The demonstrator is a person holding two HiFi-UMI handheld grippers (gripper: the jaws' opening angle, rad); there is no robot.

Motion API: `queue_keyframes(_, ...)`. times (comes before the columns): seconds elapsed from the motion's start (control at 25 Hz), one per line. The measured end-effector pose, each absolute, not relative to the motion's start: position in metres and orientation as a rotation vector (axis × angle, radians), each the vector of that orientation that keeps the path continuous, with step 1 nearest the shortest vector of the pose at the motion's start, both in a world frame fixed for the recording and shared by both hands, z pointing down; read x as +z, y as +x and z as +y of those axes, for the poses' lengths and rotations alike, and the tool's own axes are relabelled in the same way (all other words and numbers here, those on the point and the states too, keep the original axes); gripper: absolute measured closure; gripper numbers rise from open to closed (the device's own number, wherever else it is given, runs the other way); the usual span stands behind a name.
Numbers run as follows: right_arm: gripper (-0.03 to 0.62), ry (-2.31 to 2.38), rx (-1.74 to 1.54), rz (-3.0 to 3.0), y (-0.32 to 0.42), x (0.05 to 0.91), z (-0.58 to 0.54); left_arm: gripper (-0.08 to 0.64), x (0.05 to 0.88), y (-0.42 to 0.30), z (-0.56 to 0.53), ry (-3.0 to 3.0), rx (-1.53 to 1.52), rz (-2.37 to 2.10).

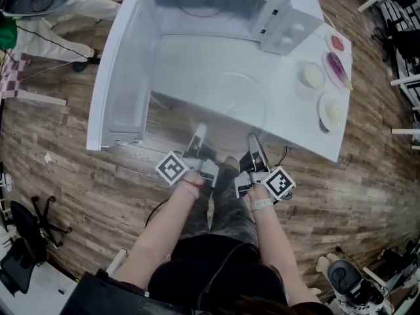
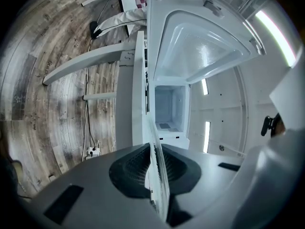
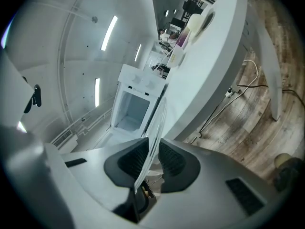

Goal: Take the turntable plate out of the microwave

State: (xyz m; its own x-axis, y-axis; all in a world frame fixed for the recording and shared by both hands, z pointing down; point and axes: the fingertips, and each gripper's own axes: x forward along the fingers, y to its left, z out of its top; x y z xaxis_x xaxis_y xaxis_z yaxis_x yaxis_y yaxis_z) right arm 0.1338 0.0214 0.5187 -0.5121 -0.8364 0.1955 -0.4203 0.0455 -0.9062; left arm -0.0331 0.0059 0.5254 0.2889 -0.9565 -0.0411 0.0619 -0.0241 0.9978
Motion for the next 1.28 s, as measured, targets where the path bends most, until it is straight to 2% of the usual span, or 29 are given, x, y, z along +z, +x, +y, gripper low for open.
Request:
queue_keyframes(0.8,0.525,-1.284,-1.503,1.837,0.133,0.53,0.004,0.525,0.534,-0.034,-0.015,1.317,-1.02,-0.963)
queue_keyframes(1.28,0.526,-1.302,-1.498,1.8,0.132,0.53,-0.005,0.518,0.536,0.0,0.01,1.443,-0.822,-0.782)
